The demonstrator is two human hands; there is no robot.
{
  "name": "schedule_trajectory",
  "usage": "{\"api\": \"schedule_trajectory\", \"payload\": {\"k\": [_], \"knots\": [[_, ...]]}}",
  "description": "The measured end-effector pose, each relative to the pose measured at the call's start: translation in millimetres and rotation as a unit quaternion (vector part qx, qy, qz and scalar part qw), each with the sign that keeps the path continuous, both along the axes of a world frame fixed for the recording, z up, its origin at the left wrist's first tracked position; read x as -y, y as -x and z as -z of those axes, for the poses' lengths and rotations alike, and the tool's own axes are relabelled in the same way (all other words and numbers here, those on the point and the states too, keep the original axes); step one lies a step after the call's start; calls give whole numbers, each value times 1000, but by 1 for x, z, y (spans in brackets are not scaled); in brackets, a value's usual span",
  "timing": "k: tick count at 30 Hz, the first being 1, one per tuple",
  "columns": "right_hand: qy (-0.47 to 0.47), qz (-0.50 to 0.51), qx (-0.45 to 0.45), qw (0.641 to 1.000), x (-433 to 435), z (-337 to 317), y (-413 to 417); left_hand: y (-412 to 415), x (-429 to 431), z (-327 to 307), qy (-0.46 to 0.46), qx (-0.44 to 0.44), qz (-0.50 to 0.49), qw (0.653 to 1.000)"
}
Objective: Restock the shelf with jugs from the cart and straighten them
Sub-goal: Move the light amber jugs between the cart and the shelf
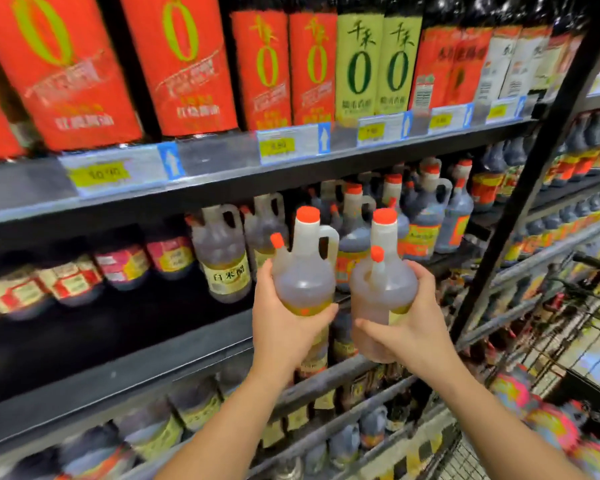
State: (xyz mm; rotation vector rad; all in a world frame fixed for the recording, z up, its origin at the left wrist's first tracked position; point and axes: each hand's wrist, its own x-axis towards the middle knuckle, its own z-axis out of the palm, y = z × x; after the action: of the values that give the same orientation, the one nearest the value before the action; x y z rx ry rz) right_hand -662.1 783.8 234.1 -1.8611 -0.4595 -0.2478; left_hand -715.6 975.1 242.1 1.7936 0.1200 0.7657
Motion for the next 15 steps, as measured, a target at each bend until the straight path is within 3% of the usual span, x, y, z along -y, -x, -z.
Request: {"api": "schedule_trajectory", "payload": {"k": [15], "knots": [[-27, -171, -12, 985, -99, 19, -61, -8, -64, 11, 0, -41, -205, 978]]}}
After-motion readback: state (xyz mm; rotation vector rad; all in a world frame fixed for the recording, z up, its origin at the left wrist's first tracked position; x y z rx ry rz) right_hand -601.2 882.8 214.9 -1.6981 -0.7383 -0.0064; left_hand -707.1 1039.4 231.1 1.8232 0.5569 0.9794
